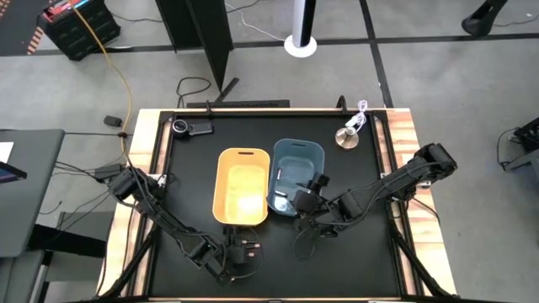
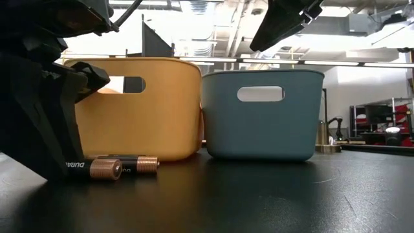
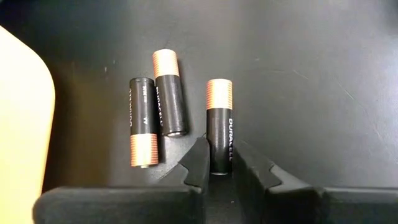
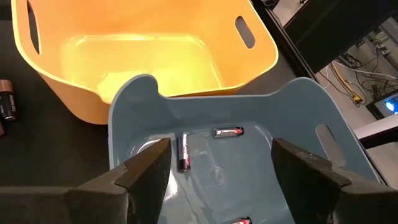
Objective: Sort batteries
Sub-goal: Put the bottom black battery into the yellow bin, then put the top black battery into the yellow bin
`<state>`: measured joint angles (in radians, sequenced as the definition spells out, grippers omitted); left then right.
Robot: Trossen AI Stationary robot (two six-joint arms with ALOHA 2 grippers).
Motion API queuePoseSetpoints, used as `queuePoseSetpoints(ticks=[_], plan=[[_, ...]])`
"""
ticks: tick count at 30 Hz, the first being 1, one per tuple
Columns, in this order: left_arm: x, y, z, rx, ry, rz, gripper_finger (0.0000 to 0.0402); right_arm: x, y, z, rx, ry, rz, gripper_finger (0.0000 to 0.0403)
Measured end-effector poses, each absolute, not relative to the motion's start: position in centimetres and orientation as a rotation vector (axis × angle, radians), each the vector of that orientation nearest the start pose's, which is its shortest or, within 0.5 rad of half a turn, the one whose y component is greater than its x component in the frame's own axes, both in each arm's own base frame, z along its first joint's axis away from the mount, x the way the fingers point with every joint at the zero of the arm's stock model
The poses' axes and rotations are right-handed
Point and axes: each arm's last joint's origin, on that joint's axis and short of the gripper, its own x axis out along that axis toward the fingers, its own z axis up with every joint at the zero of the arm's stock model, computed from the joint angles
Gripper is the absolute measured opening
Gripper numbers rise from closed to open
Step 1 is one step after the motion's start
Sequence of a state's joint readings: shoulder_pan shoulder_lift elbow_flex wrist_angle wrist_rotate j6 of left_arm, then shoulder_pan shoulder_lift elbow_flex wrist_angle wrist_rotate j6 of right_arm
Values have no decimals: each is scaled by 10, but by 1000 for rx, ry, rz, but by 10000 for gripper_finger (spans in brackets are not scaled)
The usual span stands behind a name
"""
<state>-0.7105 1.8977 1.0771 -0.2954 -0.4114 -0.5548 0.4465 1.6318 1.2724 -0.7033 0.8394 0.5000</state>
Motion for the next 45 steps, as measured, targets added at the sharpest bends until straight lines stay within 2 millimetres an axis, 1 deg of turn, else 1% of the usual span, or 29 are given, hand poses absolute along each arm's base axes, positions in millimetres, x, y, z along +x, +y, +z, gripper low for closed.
queuePoseSetpoints(ticks=[7, 11, 17, 19, 21, 23, 25, 28, 31, 34, 35, 36, 40, 43, 45], plan=[[275, -227, 134, 88, 974, -27, 39, 306, 123, 261, -177, 729, -546, 291], [270, -227, 145, 88, 969, -61, 39, 306, 123, 261, -177, 729, -545, 291], [258, -229, 183, 94, 874, -132, 39, 305, 124, 261, -181, 730, -541, 291], [251, -229, 201, 113, 823, -149, 39, 305, 124, 261, -181, 730, -541, 291], [243, -225, 224, 127, 737, -147, 39, 305, 124, 261, -181, 730, -540, 291], [235, -218, 246, 142, 641, -86, 39, 305, 124, 261, -177, 728, -542, 291], [228, -205, 265, 151, 561, 29, 39, 305, 124, 261, -165, 724, -546, 291], [222, -180, 283, 147, 532, 151, 39, 305, 125, 261, -156, 719, -547, 291], [223, -156, 285, 159, 589, 246, 39, 306, 127, 262, -146, 706, -540, 291], [229, -138, 277, 203, 683, 320, 39, 307, 130, 263, -128, 681, -529, 291], [231, -133, 274, 213, 708, 339, 45, 307, 131, 263, -124, 676, -528, 291], [234, -129, 271, 221, 727, 357, 60, 308, 131, 263, -123, 673, -526, 291], [237, -117, 270, 225, 768, 387, 154, 309, 131, 264, -110, 661, -525, 291], [238, -118, 270, 216, 765, 372, 218, 311, 132, 266, -91, 639, -521, 291], [237, -123, 272, 190, 756, 326, 244, 311, 133, 266, -84, 630, -519, 291]])
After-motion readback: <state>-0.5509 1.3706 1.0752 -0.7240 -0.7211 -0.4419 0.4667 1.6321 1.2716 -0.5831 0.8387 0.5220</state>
